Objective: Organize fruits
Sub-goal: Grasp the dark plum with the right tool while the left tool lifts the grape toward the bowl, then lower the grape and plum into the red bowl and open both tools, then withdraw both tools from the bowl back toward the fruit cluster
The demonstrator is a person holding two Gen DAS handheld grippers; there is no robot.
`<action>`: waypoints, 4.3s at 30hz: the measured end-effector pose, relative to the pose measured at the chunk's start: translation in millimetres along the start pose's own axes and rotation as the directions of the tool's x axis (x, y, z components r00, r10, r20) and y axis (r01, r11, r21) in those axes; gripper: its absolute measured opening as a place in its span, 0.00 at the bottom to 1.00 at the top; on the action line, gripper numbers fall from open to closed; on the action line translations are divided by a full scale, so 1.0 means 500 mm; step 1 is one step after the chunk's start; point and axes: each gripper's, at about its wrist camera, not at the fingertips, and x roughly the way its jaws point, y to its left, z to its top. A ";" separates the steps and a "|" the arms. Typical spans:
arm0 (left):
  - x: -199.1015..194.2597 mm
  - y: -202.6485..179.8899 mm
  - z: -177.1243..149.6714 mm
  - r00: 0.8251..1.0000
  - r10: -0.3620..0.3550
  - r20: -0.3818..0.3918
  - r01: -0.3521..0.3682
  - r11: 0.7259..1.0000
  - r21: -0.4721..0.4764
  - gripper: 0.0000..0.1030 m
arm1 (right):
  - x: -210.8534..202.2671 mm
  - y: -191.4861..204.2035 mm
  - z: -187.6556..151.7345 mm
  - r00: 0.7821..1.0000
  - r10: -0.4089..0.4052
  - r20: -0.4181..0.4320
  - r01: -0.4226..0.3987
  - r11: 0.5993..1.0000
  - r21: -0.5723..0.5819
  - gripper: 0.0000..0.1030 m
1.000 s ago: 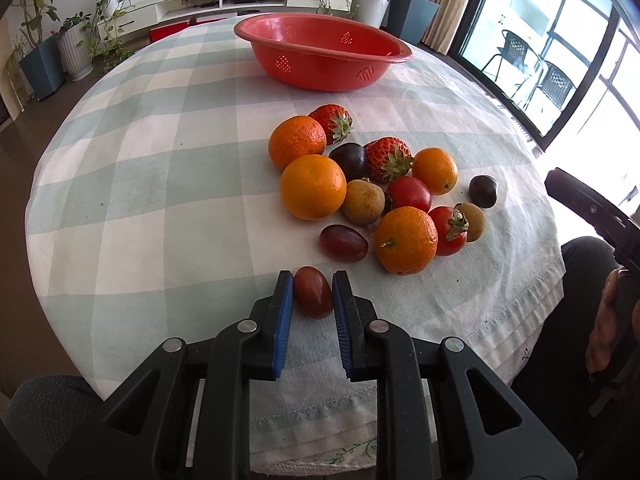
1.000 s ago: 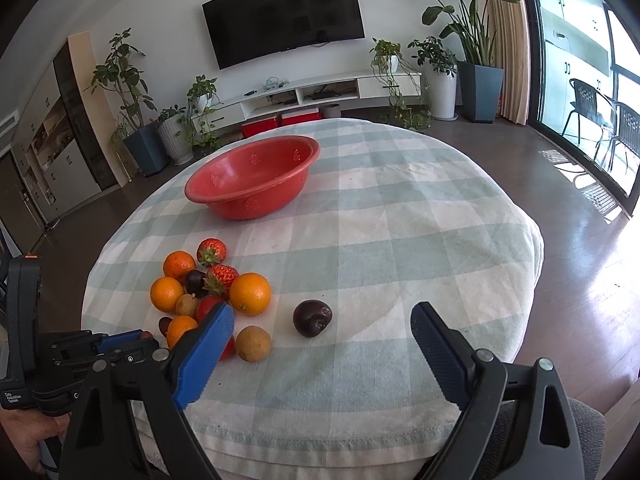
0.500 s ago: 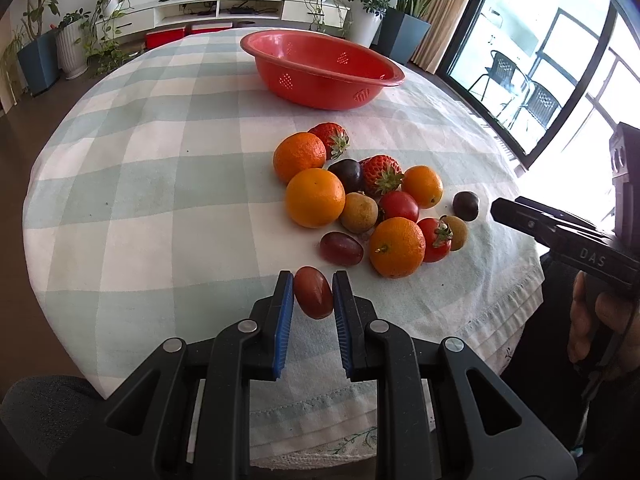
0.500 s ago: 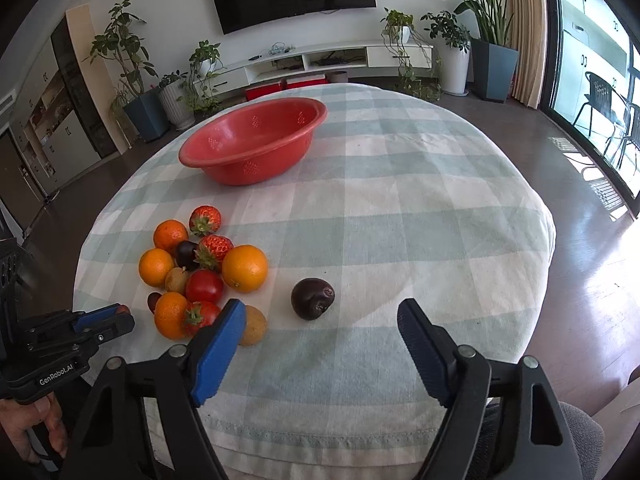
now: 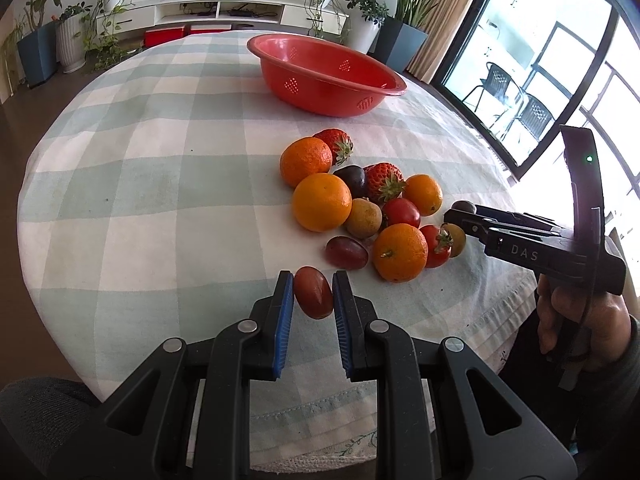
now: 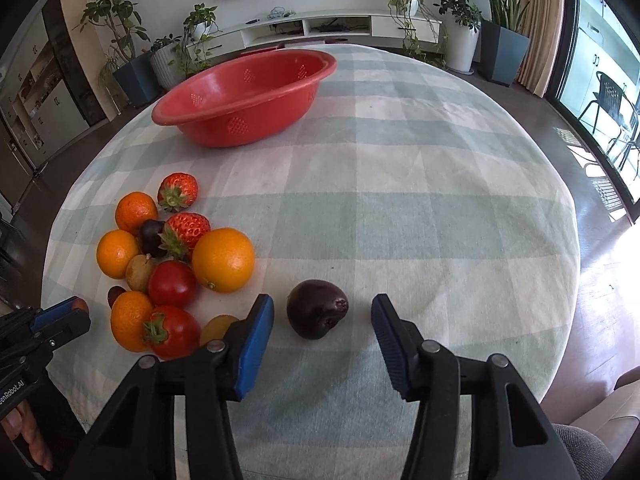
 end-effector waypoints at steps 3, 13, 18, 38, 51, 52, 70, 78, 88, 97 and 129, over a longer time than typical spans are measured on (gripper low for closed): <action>0.003 0.000 -0.001 1.000 -0.006 -0.001 0.006 1.000 -0.001 0.18 | 0.002 0.007 0.001 1.000 -0.013 0.006 0.014 1.000 -0.026 0.45; 0.009 0.006 -0.004 1.000 -0.006 -0.002 0.006 1.000 -0.007 0.18 | 0.002 0.020 -0.001 0.999 -0.029 0.024 0.031 0.997 -0.075 0.31; 0.006 0.006 -0.003 1.000 -0.006 0.005 0.006 1.000 -0.005 0.18 | -0.005 0.021 -0.002 0.999 -0.012 0.031 0.014 0.998 -0.069 0.31; -0.065 0.021 0.129 0.993 0.004 0.115 -0.008 0.999 0.037 0.18 | -0.086 -0.044 0.107 0.981 0.039 0.189 -0.038 0.999 -0.010 0.31; -0.035 -0.006 0.382 0.989 -0.009 0.147 -0.014 0.989 0.151 0.18 | -0.068 0.008 0.295 0.957 0.150 0.250 -0.126 0.986 -0.110 0.31; -0.024 -0.011 0.403 0.990 -0.010 0.139 -0.013 0.987 0.160 0.18 | -0.059 0.016 0.308 0.957 0.161 0.243 -0.135 0.983 -0.121 0.31; 0.242 -0.010 0.498 0.997 0.055 -0.056 -0.039 0.969 0.242 0.18 | 0.115 0.062 0.357 0.980 0.168 0.108 -0.140 0.963 -0.229 0.31; 0.299 0.001 0.493 0.993 0.074 -0.095 -0.048 0.968 0.247 0.18 | 0.150 0.073 0.353 0.987 0.141 0.075 -0.116 0.956 -0.270 0.31; 0.310 -0.009 0.493 0.990 0.111 -0.085 -0.083 0.955 0.286 0.18 | 0.160 0.083 0.345 0.992 0.096 0.080 -0.067 0.947 -0.315 0.31; 0.308 -0.014 0.489 0.989 0.121 -0.081 -0.092 0.951 0.297 0.22 | 0.158 0.090 0.340 0.992 0.078 0.095 -0.042 0.939 -0.341 0.43; 0.000 -0.001 0.248 0.996 0.079 0.052 -0.084 0.992 0.099 0.83 | -0.040 0.021 0.262 0.915 0.177 0.363 -0.119 0.977 -0.177 0.74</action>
